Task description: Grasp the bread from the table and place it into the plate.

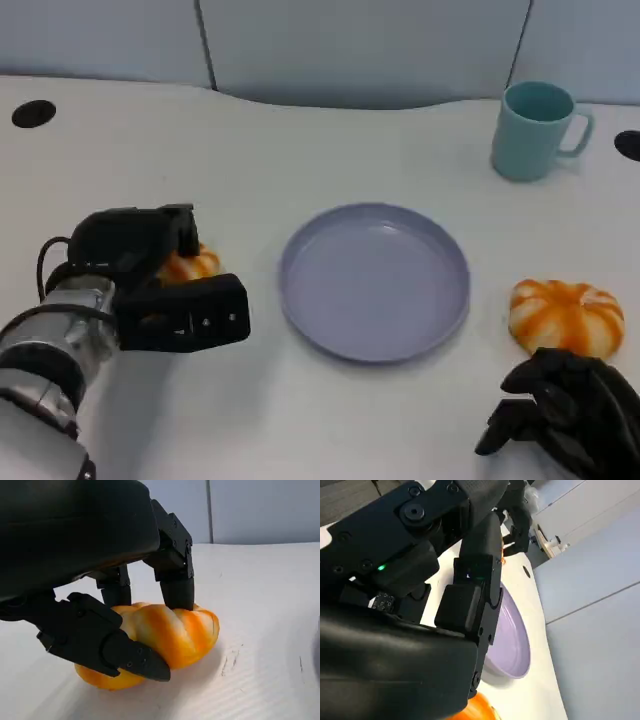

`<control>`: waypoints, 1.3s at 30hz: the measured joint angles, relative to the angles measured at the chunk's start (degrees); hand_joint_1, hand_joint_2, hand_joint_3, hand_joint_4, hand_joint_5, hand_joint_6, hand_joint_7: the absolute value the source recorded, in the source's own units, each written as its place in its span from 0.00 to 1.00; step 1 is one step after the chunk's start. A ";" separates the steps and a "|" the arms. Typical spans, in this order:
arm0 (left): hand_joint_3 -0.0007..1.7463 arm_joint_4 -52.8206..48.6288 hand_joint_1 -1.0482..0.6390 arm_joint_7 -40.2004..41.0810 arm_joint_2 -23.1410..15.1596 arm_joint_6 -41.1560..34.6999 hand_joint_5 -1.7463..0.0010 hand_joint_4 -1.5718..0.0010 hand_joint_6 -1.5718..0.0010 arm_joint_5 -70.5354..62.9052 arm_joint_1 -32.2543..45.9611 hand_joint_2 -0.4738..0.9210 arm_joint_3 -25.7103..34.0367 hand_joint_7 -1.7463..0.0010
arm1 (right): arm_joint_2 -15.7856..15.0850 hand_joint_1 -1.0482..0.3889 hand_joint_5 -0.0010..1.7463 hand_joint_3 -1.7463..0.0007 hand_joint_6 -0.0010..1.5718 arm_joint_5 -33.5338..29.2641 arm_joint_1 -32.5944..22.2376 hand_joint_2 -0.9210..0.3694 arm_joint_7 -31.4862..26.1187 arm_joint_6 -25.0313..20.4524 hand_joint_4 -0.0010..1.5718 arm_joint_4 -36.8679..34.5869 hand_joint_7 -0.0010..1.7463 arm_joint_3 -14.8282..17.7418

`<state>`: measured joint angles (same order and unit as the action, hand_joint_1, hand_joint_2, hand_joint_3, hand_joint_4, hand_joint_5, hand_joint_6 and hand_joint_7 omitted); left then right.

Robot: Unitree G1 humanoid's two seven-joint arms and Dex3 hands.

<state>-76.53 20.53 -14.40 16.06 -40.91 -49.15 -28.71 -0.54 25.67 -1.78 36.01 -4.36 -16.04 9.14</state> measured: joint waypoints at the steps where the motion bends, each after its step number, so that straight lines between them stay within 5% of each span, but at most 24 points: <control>1: 0.18 0.00 0.50 0.00 -0.01 0.14 0.00 0.53 0.68 0.00 -0.09 1.00 0.09 0.00 | 0.00 0.06 0.33 1.00 0.94 0.00 0.00 0.19 0.00 0.00 0.94 0.00 0.19 0.00; 13: 0.20 0.96 0.55 4.38 -0.78 4.50 0.00 0.48 0.61 -0.46 -4.15 0.97 0.24 0.00 | 0.06 0.06 0.33 1.00 0.95 -0.01 0.22 0.19 -0.23 -0.41 0.94 -0.12 0.19 -0.03; 17: 0.37 1.27 0.58 5.74 -0.79 5.82 0.00 0.46 0.59 -0.82 -5.28 0.84 -0.11 0.00 | 0.17 0.05 0.33 1.00 0.95 -0.01 0.39 0.20 -0.23 -0.40 0.94 -0.35 0.19 -0.03; 19: 0.35 1.52 0.56 7.15 -0.70 6.83 0.00 0.44 0.54 -1.14 -5.87 0.83 -0.48 0.12 | 0.17 0.06 0.33 1.00 0.95 -0.01 0.40 0.20 -0.23 -0.40 0.94 -0.46 0.18 -0.03; 22: 0.35 1.93 0.56 8.17 0.11 7.37 0.00 0.44 0.55 -1.76 -6.86 0.80 -1.27 0.08 | 0.21 0.06 0.34 1.00 0.95 -0.01 0.58 0.19 -0.22 -0.41 0.94 -0.54 0.18 -0.12; 29: 0.63 2.39 0.55 8.19 2.89 12.39 0.00 0.41 0.54 -2.31 -7.07 0.70 -1.74 0.00 | 0.24 0.06 0.34 1.00 0.95 -0.06 0.65 0.20 -0.46 -0.41 0.93 -0.65 0.19 -0.59; 39: 0.61 2.46 0.51 9.09 6.21 16.73 0.00 0.44 0.55 -2.95 -8.54 0.74 -3.30 0.00 | 0.50 0.05 0.35 1.00 0.96 -0.11 0.65 0.20 -1.45 -0.57 0.94 -0.52 0.19 -1.08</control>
<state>-74.07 29.62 -8.19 32.79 -43.86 -57.69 -32.01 -0.04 25.56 -1.13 34.56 -4.93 -16.56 8.07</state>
